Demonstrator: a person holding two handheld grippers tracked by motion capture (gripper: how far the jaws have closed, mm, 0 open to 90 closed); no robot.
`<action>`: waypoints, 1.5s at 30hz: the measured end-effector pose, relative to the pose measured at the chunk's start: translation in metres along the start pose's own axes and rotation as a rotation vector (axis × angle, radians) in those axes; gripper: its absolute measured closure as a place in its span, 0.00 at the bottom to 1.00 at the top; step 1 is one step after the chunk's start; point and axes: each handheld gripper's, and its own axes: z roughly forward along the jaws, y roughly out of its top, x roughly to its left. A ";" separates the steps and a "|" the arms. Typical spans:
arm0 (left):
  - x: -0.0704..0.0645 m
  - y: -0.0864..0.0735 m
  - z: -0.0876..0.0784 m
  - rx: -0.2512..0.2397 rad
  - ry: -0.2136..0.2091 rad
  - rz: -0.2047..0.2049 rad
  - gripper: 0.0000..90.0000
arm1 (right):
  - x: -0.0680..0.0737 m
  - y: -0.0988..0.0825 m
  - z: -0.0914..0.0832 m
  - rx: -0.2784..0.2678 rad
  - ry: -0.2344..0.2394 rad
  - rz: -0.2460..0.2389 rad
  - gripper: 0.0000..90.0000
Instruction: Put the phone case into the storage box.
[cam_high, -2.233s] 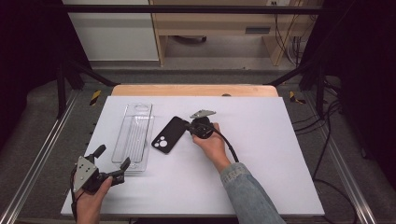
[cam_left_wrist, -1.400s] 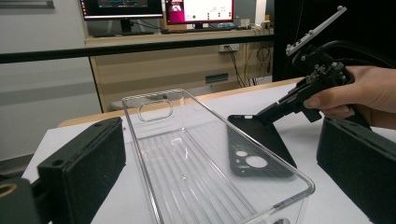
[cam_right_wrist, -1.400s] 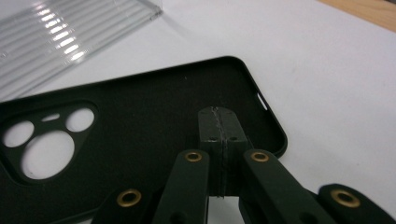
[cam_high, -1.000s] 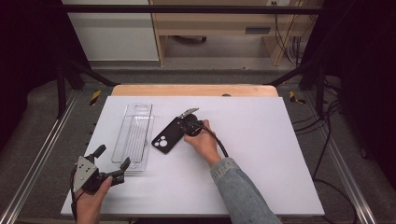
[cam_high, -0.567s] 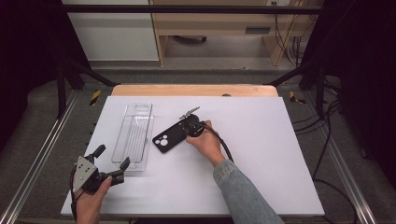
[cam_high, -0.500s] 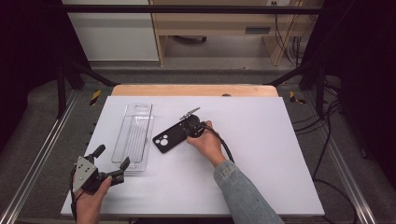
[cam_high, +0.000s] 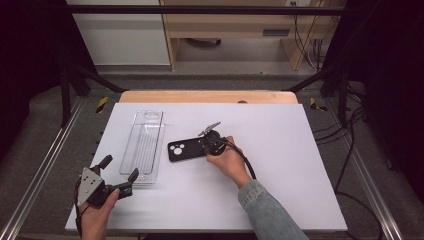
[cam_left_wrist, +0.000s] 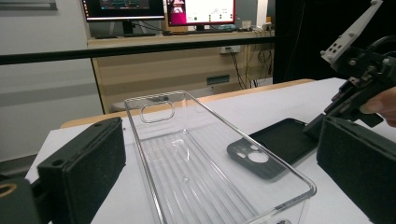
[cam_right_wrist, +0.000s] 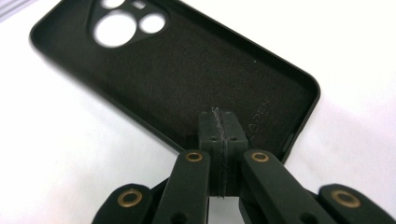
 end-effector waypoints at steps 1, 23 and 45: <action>0.000 0.000 0.000 0.001 0.000 0.000 0.01 | 0.001 -0.004 -0.003 0.003 0.004 -0.003 1.00; 0.000 0.000 0.000 -0.001 0.005 0.002 0.01 | 0.006 -0.040 -0.033 0.016 0.022 -0.065 1.00; 0.000 0.000 0.000 0.003 0.002 0.001 0.01 | -0.049 -0.044 -0.044 0.015 -0.094 -0.001 1.00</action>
